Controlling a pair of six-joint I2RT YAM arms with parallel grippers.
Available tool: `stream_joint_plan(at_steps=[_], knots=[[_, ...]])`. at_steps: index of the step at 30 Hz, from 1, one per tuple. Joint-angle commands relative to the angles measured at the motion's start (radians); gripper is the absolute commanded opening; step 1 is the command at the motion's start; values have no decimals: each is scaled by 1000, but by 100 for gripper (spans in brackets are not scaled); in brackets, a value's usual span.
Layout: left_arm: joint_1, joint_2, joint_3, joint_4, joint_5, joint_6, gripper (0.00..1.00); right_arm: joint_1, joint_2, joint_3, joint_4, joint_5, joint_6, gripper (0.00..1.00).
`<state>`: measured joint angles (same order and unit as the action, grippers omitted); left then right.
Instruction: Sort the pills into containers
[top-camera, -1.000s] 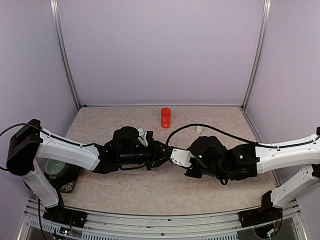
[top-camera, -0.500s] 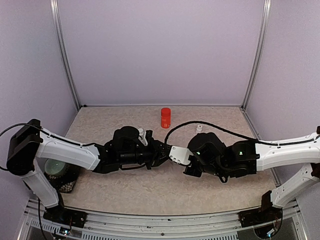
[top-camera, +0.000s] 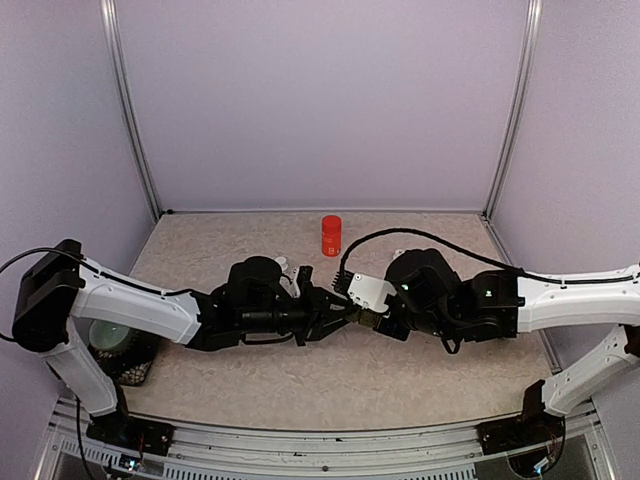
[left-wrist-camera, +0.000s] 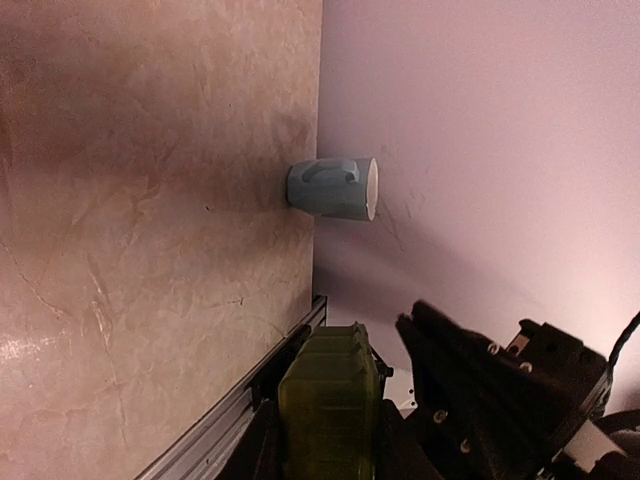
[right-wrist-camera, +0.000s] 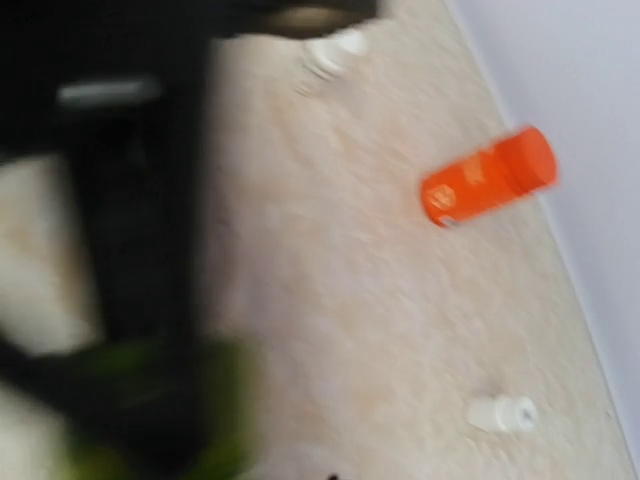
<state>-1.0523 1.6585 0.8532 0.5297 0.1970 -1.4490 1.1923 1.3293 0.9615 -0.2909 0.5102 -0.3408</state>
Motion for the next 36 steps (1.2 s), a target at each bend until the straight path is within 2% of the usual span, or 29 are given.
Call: stream_joint_plan(at_steps=[1,3,4,5,6,8,13,27,31,36], knots=[[-15,-1,1,9,48,22,9,-16,-23,27,2,55,14,0],[-14,0,-2,10,49,21,9,-12,-34,25,3,48,-5,0],[-13,-1,-3,11,48,20,9,-6,-40,25,-2,37,-19,8],[-12,-2,-5,10,47,19,9,5,-45,26,-8,40,-27,26],[-10,-2,-6,10,45,19,9,17,-52,24,-16,43,-38,39],[-5,-2,-12,13,47,14,9,42,-64,26,-37,51,-52,52],[4,0,-10,21,54,9,9,65,-77,26,-89,25,-49,55],[6,-9,-9,22,58,10,9,72,-45,-23,-55,2,-41,56],[5,-15,-12,17,50,13,9,72,-30,-1,-69,-23,-9,58],[6,-20,-19,18,49,12,9,70,-91,-2,-54,-92,21,64]])
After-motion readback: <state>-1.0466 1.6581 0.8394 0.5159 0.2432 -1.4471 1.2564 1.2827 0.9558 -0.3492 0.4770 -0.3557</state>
